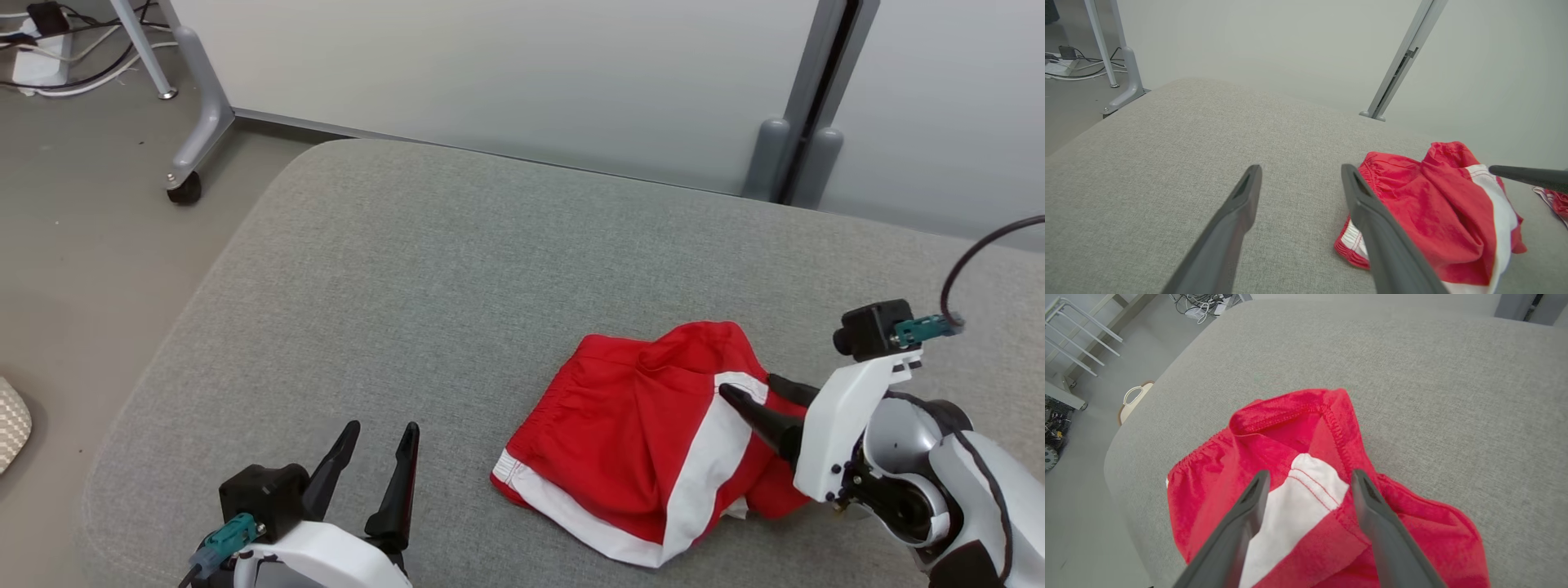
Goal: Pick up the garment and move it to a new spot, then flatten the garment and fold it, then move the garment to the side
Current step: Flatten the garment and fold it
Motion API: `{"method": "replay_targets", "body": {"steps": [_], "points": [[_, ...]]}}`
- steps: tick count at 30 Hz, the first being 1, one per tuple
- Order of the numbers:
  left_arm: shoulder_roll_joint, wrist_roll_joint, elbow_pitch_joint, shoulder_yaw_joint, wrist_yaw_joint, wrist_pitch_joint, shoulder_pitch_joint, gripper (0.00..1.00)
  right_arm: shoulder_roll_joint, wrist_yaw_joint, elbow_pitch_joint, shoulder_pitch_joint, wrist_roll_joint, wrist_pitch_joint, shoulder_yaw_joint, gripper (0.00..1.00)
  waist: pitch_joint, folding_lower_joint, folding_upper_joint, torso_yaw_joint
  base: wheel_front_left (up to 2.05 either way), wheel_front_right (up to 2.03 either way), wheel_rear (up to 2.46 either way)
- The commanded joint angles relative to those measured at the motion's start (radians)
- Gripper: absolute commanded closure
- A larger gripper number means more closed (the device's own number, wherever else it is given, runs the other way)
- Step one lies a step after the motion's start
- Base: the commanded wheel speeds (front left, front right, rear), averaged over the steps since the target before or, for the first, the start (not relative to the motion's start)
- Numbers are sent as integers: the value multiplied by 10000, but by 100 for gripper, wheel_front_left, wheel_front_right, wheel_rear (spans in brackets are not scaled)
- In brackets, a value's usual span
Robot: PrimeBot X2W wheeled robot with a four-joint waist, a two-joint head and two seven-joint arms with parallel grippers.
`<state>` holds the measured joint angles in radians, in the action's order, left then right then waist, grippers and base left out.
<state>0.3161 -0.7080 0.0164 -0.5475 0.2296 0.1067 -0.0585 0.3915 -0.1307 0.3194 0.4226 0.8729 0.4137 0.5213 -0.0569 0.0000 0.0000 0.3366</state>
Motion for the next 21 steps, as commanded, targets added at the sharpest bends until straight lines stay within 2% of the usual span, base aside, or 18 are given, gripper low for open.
{"method": "replay_targets", "body": {"steps": [1, 5, 6, 7, 8, 9, 10, 21], "points": [[33, -81, 48, 16, -37, 54, -25, 0, 91, -5, 68, 67, -19, 96, 101, 0, 17, 0, 0, 58, 0, 0, 0], [25, -69, 89, 5, -24, 74, -7, 0, 162, -3, 299, 133, -70, 281, 344, 0, 48, 0, 0, 153, 0, 0, 0], [29, -79, 93, 8, -15, 82, 1, 0, 130, -5, 352, 127, -27, 315, 365, 4, 54, 0, 0, 161, 0, 0, 0], [35, -83, 91, 9, -5, 89, 12, 0, 113, -5, 387, 133, -23, 350, 393, 35, 53, 0, 0, 162, 0, 0, 0], [39, -89, 90, 14, 13, 96, 21, 0, 100, -5, 408, 143, -21, 362, 413, 55, 47, 0, 0, 157, 0, 0, 0], [43, -97, 88, 18, 28, 98, 24, 0, 84, -5, 424, 149, -7, 343, 435, 68, 48, 0, 0, 148, 0, 0, 0], [52, -101, 86, 24, 39, 96, 26, 0, 70, -5, 432, 158, 12, 339, 457, 98, 47, 0, 0, 134, 0, 0, 0], [218, -149, 70, 56, 101, 11, 108, 0, 96, -3, -6, -300, 252, -577, 147, 100, 327, 0, 0, -288, 0, 0, 0]]}}
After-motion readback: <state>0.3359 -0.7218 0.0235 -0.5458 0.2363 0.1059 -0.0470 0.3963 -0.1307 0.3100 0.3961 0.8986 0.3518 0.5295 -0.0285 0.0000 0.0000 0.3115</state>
